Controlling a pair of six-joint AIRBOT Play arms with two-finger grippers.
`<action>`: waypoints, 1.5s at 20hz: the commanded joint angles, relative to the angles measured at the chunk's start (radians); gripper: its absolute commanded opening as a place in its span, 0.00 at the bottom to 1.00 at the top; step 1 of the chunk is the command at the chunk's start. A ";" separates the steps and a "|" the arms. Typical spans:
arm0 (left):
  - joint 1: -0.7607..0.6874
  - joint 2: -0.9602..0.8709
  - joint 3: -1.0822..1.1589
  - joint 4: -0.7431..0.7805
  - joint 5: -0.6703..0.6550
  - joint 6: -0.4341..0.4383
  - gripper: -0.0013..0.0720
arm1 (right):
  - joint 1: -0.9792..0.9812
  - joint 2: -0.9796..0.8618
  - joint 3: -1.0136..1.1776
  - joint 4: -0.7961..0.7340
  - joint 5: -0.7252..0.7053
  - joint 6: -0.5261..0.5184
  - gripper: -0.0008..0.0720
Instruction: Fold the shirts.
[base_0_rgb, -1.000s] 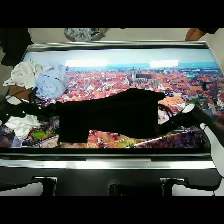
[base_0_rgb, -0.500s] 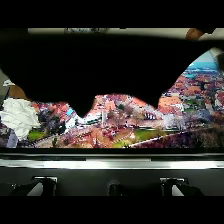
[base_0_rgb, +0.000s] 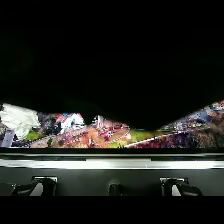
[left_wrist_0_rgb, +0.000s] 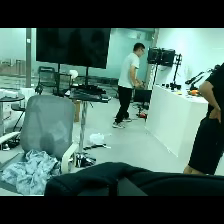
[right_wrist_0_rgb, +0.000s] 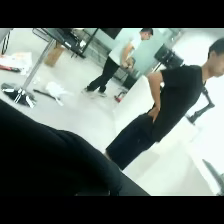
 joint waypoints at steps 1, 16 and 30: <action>0.000 -0.042 0.006 0.049 -0.092 -0.008 0.05 | 0.001 -0.054 0.005 -0.018 0.179 0.021 0.07; -0.162 -1.048 -0.270 0.071 0.014 0.079 0.05 | 0.002 -1.157 -0.079 0.154 0.033 0.180 0.07; -0.170 -1.087 -0.267 0.185 -0.383 0.074 0.05 | 0.002 -1.215 -0.080 0.042 0.246 0.096 0.07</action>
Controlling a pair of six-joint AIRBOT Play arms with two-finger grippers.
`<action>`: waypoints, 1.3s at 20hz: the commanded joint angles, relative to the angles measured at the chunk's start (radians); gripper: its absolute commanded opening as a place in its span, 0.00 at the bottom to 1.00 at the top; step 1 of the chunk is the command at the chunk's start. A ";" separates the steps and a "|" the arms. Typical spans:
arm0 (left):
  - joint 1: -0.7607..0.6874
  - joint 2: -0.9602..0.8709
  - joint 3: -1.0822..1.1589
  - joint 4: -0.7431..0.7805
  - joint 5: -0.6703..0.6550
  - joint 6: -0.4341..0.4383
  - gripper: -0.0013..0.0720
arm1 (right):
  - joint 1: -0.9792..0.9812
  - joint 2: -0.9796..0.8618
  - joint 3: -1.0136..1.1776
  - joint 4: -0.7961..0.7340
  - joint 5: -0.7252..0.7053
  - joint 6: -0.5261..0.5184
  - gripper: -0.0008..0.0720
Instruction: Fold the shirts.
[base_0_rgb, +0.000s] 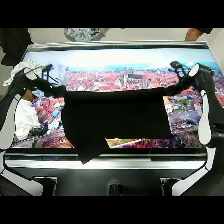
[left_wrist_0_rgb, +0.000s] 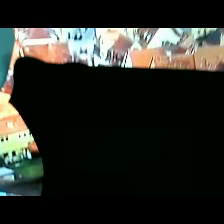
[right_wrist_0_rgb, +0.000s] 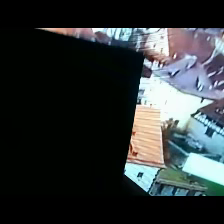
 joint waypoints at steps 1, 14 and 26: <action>-0.014 -0.002 -0.078 0.022 -0.193 -0.009 0.05 | 0.000 -0.061 -0.008 -0.018 0.146 -0.014 0.07; 0.090 0.262 -0.403 -0.062 -0.236 -0.008 0.84 | -0.259 0.104 0.018 0.020 0.540 -0.018 0.72; -0.034 0.560 -1.158 -0.376 0.112 0.101 0.82 | -0.261 0.140 -0.248 0.102 0.422 -0.058 0.78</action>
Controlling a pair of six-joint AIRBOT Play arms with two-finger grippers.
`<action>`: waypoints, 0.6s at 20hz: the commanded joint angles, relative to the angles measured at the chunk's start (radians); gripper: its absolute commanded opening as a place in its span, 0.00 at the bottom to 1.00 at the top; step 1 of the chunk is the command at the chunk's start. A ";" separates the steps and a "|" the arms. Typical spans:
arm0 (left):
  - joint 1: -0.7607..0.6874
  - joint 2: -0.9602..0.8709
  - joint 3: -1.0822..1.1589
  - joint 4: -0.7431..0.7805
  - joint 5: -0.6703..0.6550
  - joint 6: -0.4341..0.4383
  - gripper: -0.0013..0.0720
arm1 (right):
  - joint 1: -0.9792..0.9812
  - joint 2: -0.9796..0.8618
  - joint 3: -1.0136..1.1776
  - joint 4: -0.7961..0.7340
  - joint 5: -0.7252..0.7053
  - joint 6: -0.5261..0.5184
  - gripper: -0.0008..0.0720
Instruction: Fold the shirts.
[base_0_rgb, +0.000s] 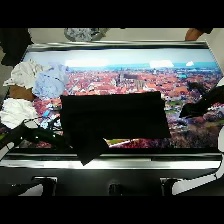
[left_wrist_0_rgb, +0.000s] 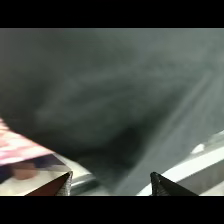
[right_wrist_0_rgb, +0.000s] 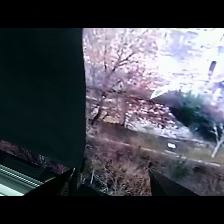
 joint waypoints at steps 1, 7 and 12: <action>-0.070 0.015 -0.061 -0.031 0.083 -0.014 0.82 | -0.003 0.006 -0.070 0.006 -0.023 -0.018 0.78; -0.108 0.015 -0.061 -0.029 0.191 -0.056 0.06 | -0.003 0.058 -0.343 0.112 -0.124 -0.105 0.91; -0.108 0.039 -0.059 -0.029 0.189 -0.044 0.06 | -0.003 0.058 -0.489 0.159 -0.216 -0.092 0.80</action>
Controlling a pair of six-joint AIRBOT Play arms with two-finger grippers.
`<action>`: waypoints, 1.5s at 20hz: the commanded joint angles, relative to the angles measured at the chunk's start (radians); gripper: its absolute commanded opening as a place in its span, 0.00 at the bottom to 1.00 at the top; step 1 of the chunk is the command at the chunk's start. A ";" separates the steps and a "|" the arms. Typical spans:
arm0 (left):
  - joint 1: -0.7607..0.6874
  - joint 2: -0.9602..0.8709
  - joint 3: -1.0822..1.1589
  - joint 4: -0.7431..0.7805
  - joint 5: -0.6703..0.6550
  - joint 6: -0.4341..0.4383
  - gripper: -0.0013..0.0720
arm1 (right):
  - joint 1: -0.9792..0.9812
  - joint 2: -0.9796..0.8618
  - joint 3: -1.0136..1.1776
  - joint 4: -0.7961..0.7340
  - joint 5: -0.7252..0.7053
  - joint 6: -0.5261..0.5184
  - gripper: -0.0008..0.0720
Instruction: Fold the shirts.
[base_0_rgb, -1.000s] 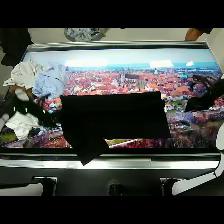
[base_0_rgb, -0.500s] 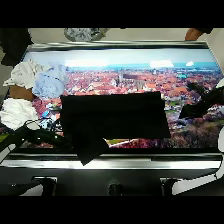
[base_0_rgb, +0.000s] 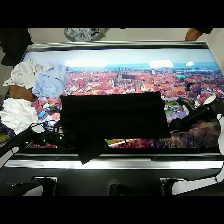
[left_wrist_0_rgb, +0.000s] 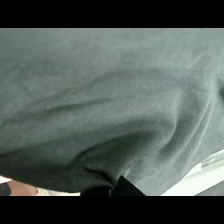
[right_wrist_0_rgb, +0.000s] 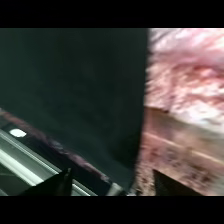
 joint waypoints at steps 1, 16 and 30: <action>-0.002 0.023 0.001 0.005 0.017 0.020 0.06 | 0.001 0.002 -0.098 0.043 -0.106 -0.002 0.77; 0.095 0.015 0.441 0.032 0.018 0.071 0.05 | 0.143 0.081 0.221 0.153 -0.245 0.016 0.06; 0.149 -0.554 0.914 0.031 -0.060 -0.020 0.72 | 0.245 -0.281 0.571 0.159 -0.400 0.142 0.42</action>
